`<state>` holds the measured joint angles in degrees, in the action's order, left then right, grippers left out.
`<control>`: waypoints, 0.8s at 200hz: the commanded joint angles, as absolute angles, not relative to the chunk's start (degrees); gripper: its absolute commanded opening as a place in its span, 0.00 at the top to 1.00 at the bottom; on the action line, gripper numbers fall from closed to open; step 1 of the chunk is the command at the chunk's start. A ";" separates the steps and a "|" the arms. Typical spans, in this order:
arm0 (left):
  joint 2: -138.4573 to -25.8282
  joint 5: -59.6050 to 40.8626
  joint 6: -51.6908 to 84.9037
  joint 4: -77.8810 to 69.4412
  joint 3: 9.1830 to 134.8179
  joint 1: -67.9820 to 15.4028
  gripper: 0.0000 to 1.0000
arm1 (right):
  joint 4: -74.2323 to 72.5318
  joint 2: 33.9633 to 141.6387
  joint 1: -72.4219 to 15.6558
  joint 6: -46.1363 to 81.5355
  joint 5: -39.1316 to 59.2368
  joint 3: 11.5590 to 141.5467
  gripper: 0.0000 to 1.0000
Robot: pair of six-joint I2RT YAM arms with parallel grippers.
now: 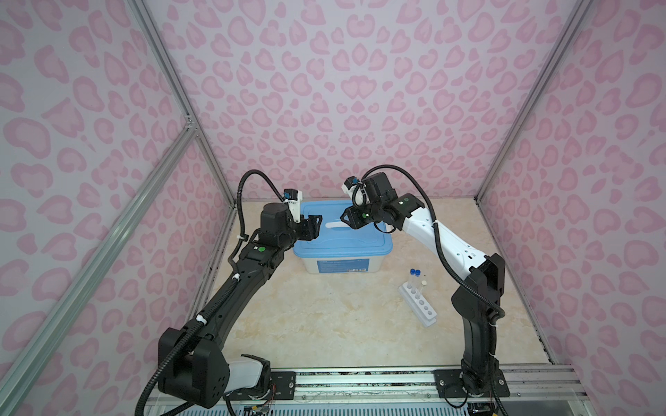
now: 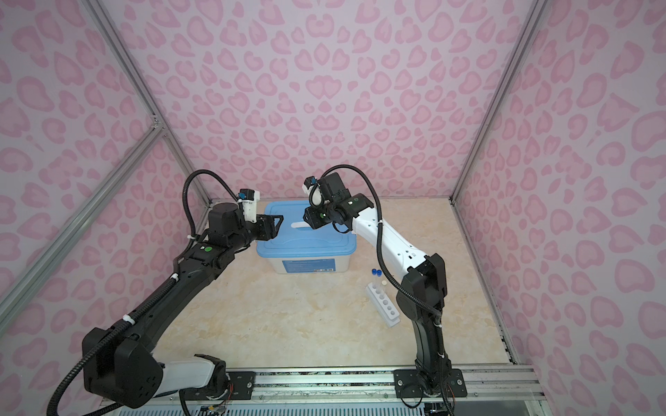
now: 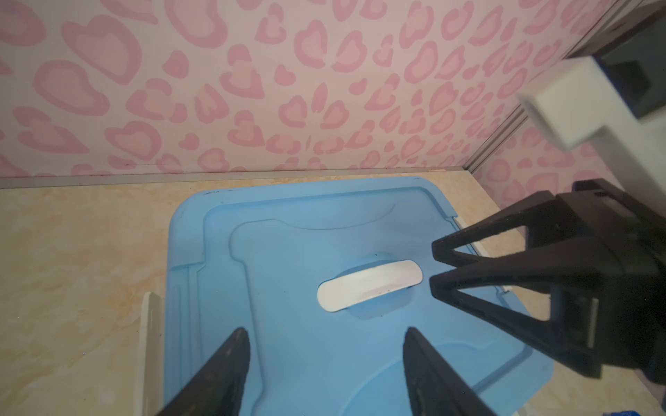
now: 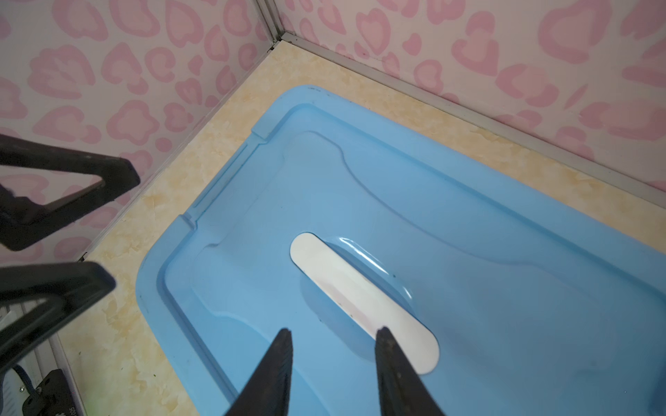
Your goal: Organize the chemistry lab equipment
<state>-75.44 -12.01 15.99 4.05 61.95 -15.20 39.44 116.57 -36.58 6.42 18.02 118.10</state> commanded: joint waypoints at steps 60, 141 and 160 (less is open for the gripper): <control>-70.88 -21.98 29.24 -8.79 53.84 -4.22 0.28 | 41.63 122.35 -40.14 2.47 16.61 123.84 0.59; -73.99 -31.26 36.86 -16.25 50.10 2.93 0.24 | 40.54 126.78 -42.08 0.36 14.59 126.48 0.57; -75.40 -32.05 37.35 -16.78 50.30 3.47 0.23 | 40.49 127.25 -42.18 -0.47 13.74 126.43 0.57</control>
